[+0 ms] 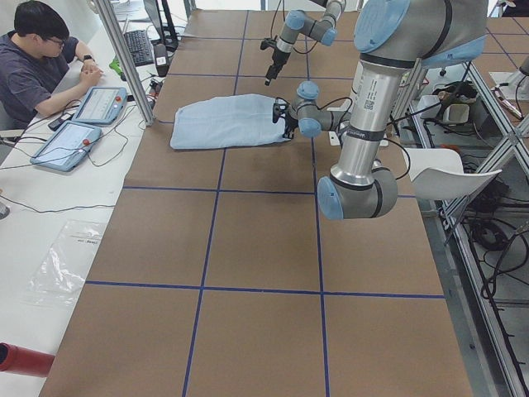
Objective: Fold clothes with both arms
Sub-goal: 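Lower both grippers to the shirt corners nearest the robot and grasp them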
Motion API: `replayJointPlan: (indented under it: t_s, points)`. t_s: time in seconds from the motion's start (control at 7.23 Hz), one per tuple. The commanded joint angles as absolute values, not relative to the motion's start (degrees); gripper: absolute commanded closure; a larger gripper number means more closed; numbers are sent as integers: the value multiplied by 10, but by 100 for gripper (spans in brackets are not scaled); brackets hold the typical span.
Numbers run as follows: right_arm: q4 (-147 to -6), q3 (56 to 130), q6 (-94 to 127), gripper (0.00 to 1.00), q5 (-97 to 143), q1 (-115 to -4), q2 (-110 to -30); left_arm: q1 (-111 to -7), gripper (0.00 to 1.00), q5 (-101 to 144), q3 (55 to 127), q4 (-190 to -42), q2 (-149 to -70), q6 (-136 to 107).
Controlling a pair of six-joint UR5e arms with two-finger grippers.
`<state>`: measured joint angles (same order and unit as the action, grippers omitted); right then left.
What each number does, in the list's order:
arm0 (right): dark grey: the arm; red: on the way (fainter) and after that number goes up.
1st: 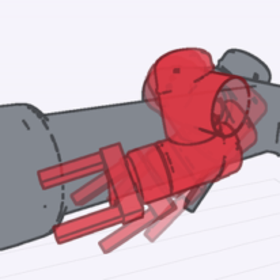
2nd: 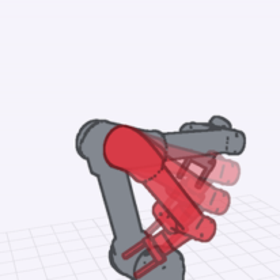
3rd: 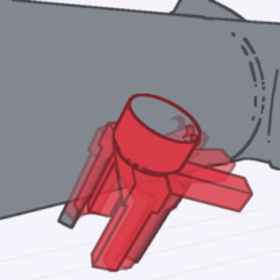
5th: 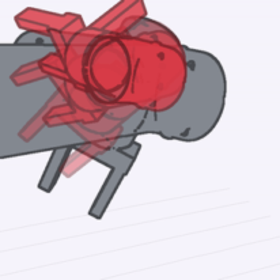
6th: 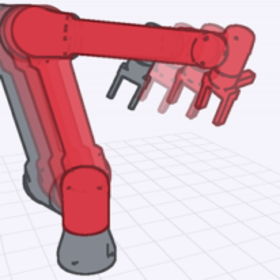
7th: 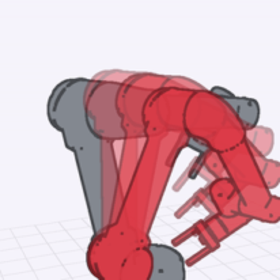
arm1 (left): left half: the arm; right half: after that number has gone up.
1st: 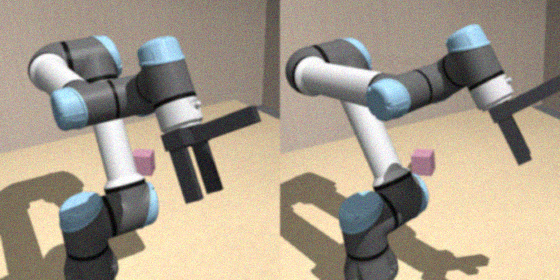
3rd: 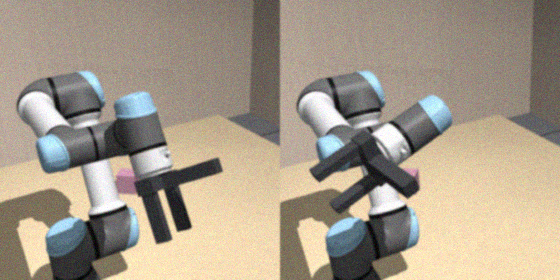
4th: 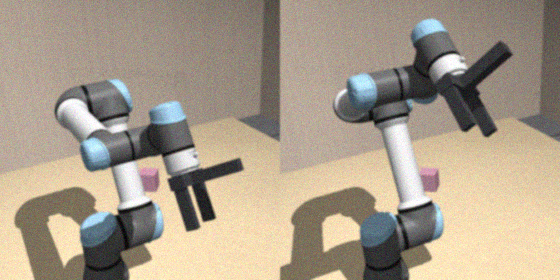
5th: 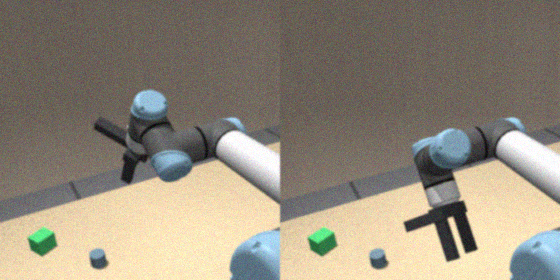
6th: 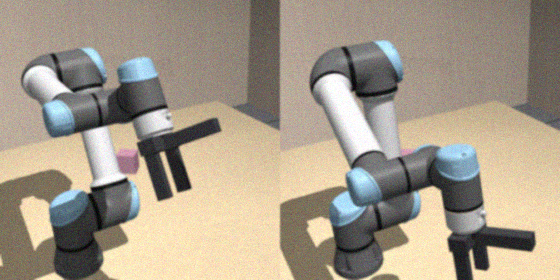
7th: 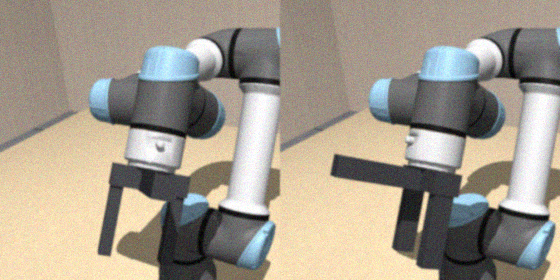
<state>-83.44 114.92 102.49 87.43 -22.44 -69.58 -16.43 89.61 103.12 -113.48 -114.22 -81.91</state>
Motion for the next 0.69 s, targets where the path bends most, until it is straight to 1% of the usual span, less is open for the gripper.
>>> replayJointPlan:
  t_s: [0.0,0.14,0.28,0.55]
  points:
    - [-872,1131,1182,13,857,-160,-661,-164,100,896,1034,-1136,-1143,-820]
    - [-874,1103,1227,22,858,-154,-655,-164,100,896,1037,-1136,-1141,-819]
    - [-875,1063,1237,23,858,-152,-632,-164,100,892,1038,-1136,-1141,-820]
    - [-910,1056,1260,23,858,-148,-611,-164,100,892,1040,-1136,-1141,-820]
